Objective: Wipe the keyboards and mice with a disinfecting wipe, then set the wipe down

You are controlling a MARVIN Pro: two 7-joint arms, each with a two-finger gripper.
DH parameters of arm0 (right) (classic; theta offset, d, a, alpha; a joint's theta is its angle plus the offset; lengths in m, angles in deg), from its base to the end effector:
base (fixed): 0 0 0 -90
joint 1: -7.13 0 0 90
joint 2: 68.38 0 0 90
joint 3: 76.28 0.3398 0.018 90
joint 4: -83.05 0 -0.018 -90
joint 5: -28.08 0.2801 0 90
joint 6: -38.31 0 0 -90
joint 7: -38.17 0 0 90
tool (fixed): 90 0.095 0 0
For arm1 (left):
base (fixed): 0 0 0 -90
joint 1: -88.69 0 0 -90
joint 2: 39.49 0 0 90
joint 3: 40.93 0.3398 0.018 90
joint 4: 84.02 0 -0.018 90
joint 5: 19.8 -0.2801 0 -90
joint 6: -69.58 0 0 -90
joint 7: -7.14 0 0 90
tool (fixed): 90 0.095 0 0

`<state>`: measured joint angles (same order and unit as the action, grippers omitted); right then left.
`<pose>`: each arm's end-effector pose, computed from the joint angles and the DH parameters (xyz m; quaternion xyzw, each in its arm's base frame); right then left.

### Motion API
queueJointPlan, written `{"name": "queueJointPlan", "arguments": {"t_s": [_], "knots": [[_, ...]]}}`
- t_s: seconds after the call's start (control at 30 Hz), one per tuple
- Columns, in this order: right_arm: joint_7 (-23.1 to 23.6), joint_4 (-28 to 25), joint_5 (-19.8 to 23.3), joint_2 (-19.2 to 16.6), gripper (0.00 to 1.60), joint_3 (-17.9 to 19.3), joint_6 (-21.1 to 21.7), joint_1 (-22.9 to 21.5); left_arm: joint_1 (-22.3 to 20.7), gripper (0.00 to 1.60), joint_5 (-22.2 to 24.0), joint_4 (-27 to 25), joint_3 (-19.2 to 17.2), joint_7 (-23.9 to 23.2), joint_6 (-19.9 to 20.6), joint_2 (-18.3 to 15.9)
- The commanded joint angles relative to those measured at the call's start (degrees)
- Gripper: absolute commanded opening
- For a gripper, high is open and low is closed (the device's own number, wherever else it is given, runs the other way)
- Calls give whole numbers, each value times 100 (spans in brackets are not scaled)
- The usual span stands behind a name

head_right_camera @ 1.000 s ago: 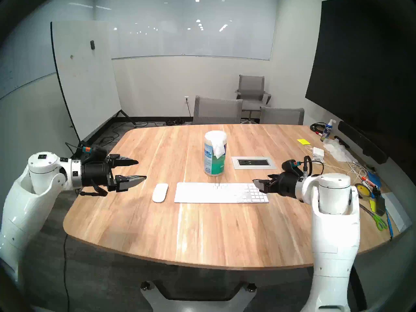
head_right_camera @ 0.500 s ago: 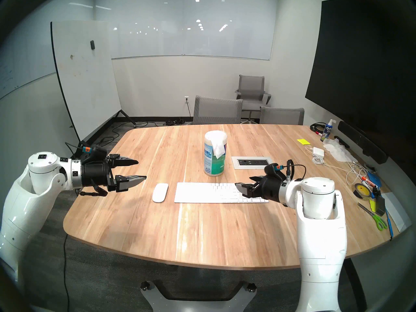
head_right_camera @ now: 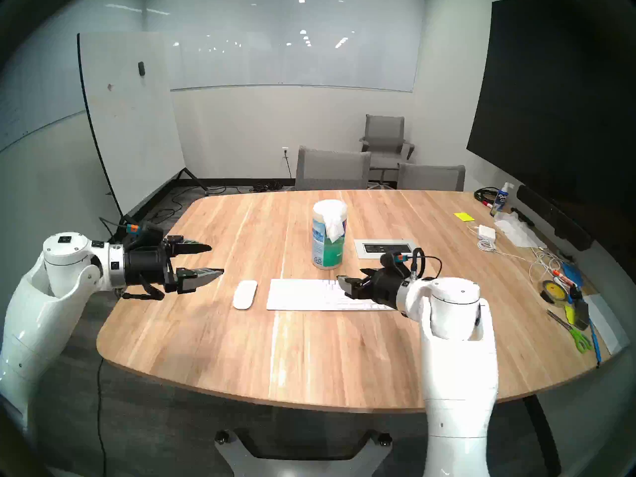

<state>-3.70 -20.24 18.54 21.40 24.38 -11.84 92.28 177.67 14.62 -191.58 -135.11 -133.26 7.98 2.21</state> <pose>0.3864 -0.0048 -0.3005 -0.8037 -0.1722 -0.5252 0.2203 0.3441 0.1443 -0.1921 0.7224 -0.3817 0.5137 0.2619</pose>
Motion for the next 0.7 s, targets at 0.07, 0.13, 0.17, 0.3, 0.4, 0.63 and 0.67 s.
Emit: {"name": "queueJointPlan", "arguments": {"t_s": [0.07,0.13,0.17,0.3,0.4,0.63,0.67], "knots": [[-643,211,377,323,160,-218,-198,-250,-11,160,17,-39,-44,-9,-6,-11],[-942,377,468,365,160,-304,-389,-314,-11,160,16,-39,-44,-9,-6,-11],[-1063,440,536,360,160,-349,-413,-338,-12,160,16,-38,-43,-9,-7,-11],[-1434,613,753,405,160,-458,-476,-409,-12,160,16,-38,-43,-9,-7,-11],[-1668,679,899,434,160,-526,-564,-430,-11,160,16,-39,-43,-9,-7,-11],[-2132,857,1204,472,160,-674,-687,-522,-11,160,17,-39,-44,-9,-7,-11],[-2232,867,1262,481,160,-698,-678,-540,-11,160,17,-39,-44,-9,-7,-11]]}}
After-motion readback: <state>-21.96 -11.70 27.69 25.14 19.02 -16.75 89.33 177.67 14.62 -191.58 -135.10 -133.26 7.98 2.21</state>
